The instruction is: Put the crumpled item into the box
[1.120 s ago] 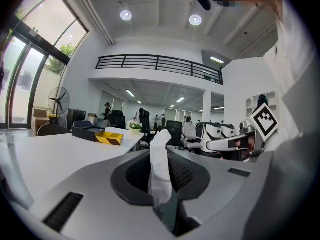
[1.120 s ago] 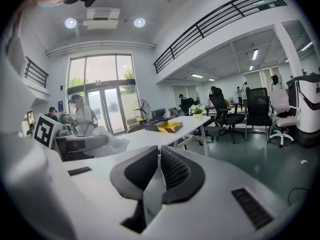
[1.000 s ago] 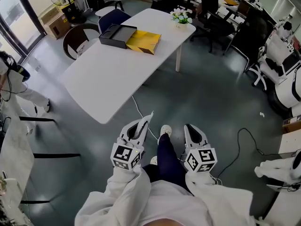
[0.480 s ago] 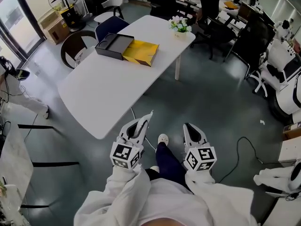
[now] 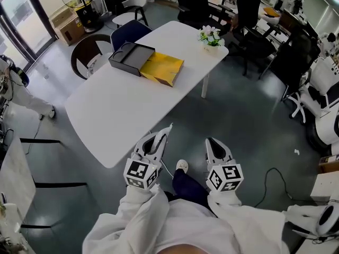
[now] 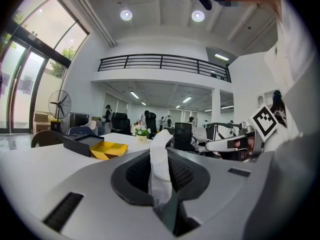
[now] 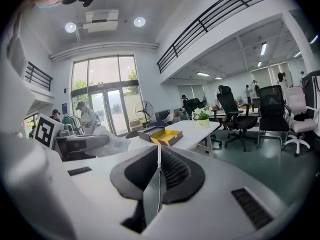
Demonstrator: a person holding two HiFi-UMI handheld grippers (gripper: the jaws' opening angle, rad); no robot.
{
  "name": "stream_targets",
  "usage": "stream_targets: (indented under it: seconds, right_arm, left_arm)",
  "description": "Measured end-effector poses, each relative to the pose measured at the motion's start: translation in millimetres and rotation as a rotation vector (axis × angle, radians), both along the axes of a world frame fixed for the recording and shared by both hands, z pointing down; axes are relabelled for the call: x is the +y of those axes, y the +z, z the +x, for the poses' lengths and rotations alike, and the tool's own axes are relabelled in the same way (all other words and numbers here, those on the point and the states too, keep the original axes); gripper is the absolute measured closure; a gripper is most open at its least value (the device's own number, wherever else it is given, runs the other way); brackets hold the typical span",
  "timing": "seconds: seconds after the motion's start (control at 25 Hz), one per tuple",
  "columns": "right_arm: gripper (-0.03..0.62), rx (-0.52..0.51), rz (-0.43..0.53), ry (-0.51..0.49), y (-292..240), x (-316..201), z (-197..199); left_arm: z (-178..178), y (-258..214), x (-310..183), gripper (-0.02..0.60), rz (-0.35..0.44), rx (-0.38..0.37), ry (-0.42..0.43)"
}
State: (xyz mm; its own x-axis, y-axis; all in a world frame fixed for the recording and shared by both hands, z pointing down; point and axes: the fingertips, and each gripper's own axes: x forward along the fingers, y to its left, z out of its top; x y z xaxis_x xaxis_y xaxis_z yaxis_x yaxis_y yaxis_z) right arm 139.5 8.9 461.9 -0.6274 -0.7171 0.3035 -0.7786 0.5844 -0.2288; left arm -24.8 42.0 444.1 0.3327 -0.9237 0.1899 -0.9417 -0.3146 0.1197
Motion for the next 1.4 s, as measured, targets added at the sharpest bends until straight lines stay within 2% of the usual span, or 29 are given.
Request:
stream_targets:
  seconds: [0.4, 0.76, 1.12, 1.4]
  right_arm:
    - [0.553, -0.007, -0.005, -0.022, 5.4, -73.8, -5.1]
    - [0.553, -0.006, 0.019, -0.093, 9.8, -128.8, -20.0]
    - [0.553, -0.022, -0.006, -0.156, 14.6, -124.4, -36.5]
    - [0.553, -0.028, -0.042, -0.128, 28.9, -123.8, -28.5]
  left_arm:
    - [-9.5, 1.9, -67.1, 0.518, 0.002, -0.006, -0.036]
    - [-20.1, 4.5, -112.2, 0.518, 0.036, -0.003, -0.102]
    - [-22.9, 8.6, -106.2, 0.518, 0.001, -0.015, -0.133]
    - [-20.3, 15.3, -107.7, 0.518, -0.01, -0.028, -0.12]
